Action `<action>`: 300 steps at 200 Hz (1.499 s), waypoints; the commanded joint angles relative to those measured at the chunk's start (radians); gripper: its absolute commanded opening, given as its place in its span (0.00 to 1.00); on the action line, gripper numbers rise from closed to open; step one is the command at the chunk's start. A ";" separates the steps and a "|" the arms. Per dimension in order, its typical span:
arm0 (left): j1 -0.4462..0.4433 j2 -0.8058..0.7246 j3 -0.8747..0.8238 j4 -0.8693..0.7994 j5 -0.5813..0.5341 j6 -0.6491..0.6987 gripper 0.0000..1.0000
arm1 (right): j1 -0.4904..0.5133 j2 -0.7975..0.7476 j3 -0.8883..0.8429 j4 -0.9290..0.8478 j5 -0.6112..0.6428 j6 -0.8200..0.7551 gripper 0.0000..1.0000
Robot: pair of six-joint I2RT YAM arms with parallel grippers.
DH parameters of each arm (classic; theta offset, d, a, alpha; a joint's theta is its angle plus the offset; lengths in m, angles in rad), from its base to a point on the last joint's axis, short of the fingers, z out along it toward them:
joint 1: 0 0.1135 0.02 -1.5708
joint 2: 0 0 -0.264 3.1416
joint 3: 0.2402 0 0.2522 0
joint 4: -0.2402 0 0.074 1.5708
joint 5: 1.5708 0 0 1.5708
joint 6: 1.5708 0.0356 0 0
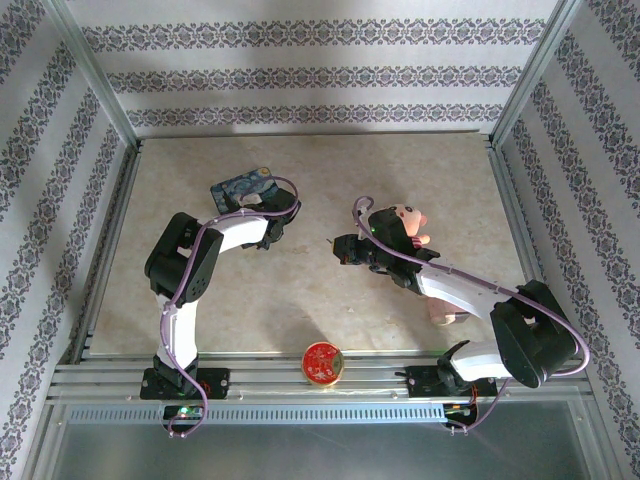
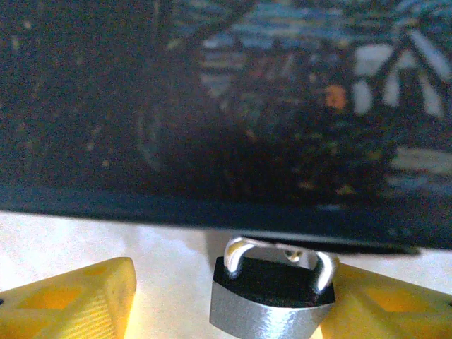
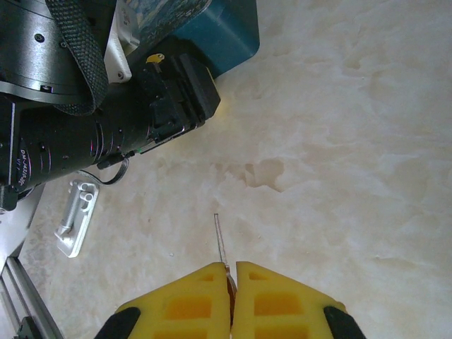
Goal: Unlock the padlock with the key
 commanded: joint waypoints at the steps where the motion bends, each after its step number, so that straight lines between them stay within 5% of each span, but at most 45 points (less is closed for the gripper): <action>1: 0.013 0.004 0.039 0.010 0.009 0.041 0.67 | -0.011 -0.003 -0.008 0.031 -0.016 0.007 0.00; 99: 0.040 0.030 0.038 0.045 0.082 0.050 0.60 | -0.011 -0.006 -0.011 0.041 -0.016 0.009 0.00; 210: 0.047 -0.014 -0.014 0.151 0.235 0.088 0.09 | -0.003 0.013 -0.051 0.064 -0.015 0.024 0.00; 300: -0.014 -0.175 -0.171 0.194 0.335 0.005 0.04 | 0.050 0.005 -0.127 0.097 0.049 0.018 0.00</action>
